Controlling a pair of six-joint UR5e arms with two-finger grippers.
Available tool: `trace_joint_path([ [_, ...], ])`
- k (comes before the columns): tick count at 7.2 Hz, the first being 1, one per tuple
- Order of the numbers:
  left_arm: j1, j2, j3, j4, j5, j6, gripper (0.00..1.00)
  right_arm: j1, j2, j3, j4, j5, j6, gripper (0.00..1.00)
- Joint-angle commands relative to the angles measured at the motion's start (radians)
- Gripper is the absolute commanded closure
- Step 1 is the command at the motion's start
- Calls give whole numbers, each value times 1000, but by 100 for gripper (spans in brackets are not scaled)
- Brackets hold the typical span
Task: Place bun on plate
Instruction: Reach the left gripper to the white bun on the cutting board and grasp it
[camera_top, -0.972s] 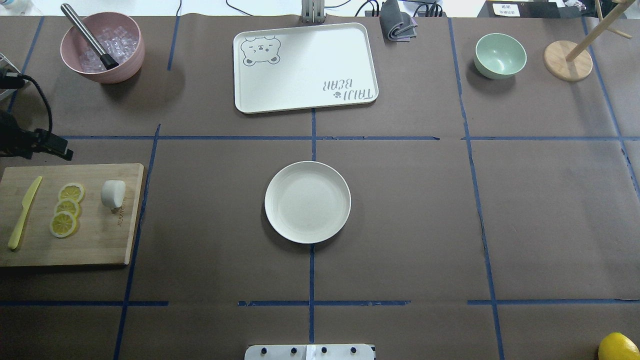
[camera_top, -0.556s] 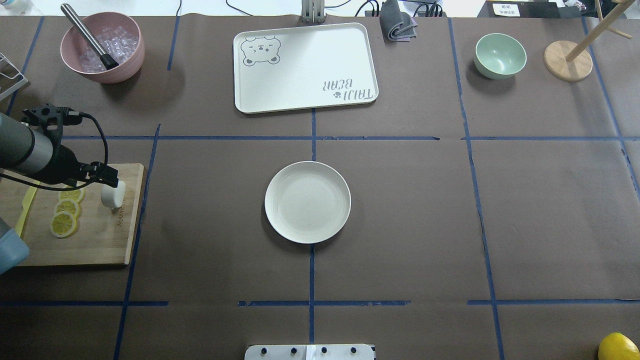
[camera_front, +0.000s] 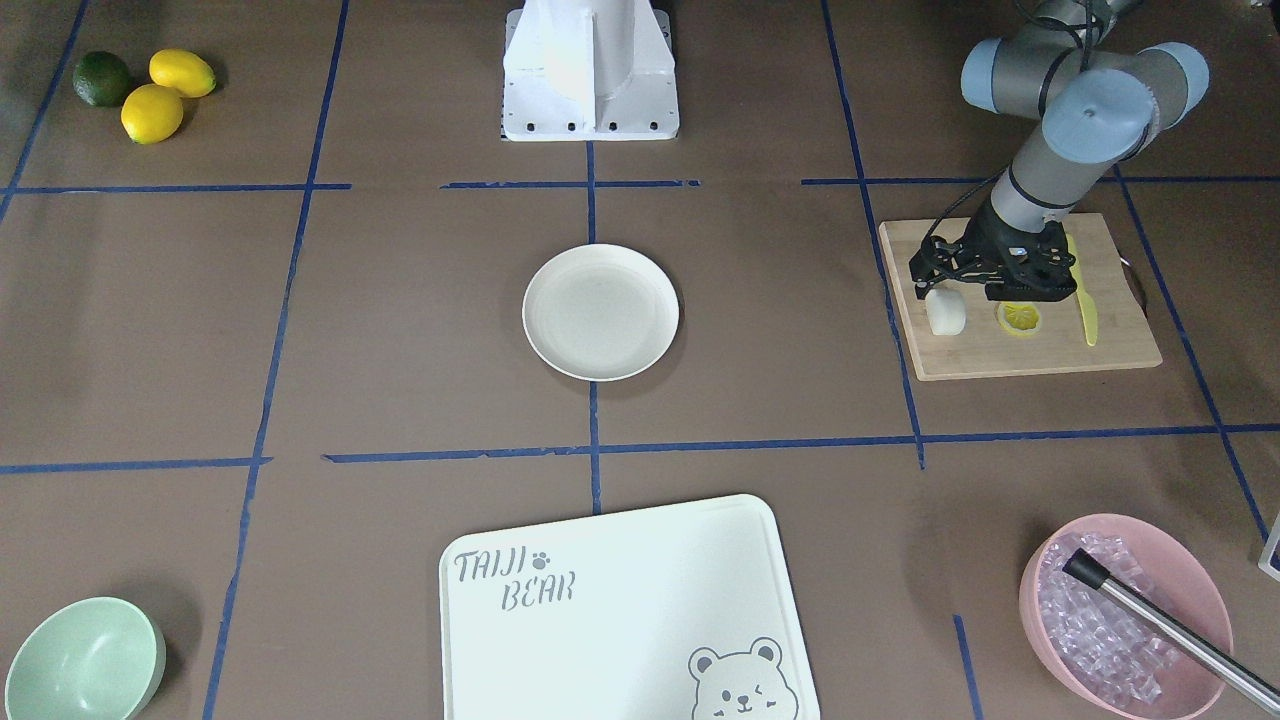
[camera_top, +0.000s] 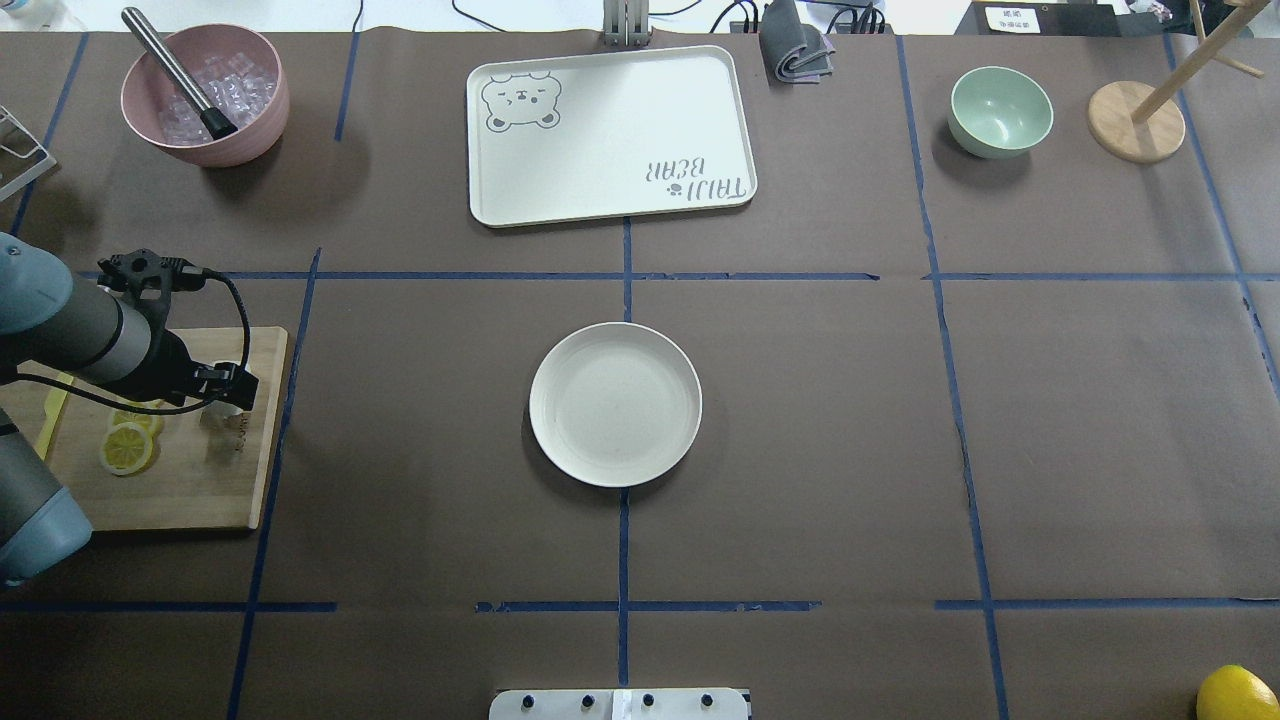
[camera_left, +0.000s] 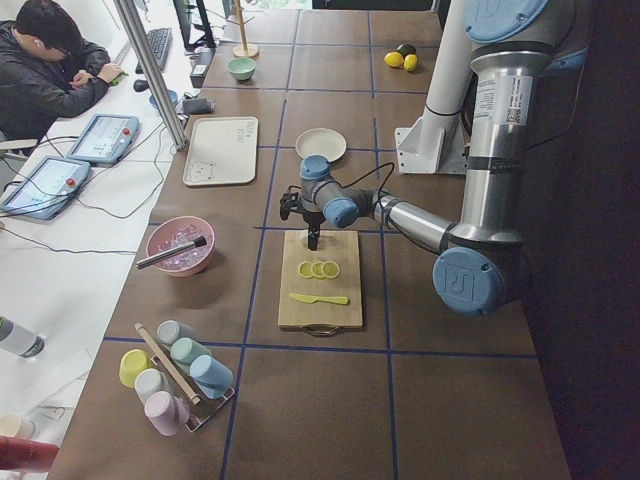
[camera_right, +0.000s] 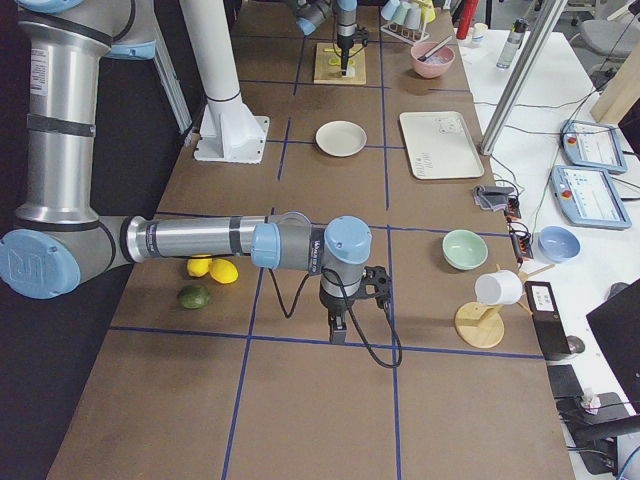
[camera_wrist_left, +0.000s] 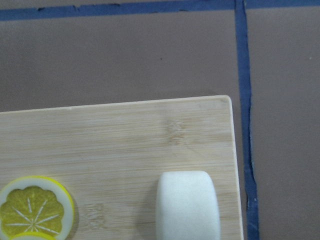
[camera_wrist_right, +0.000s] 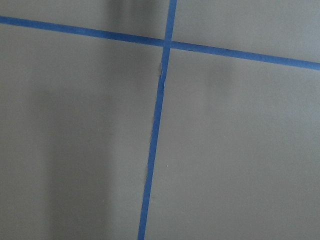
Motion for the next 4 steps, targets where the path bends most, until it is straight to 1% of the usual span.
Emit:
trace_joint_path([
  [1,3,-15,10,5,-1,2,67,0,0,0,0,0,0,0],
  [2,3,-16,8,5,-2,2,80,0,0,0,0,0,0,0],
  [3,3,-24,7,6,-2,2,84,0,0,0,0,0,0,0],
  [4,3,-50,2,15,-5,-1,84,0,0,0,0,0,0,0],
])
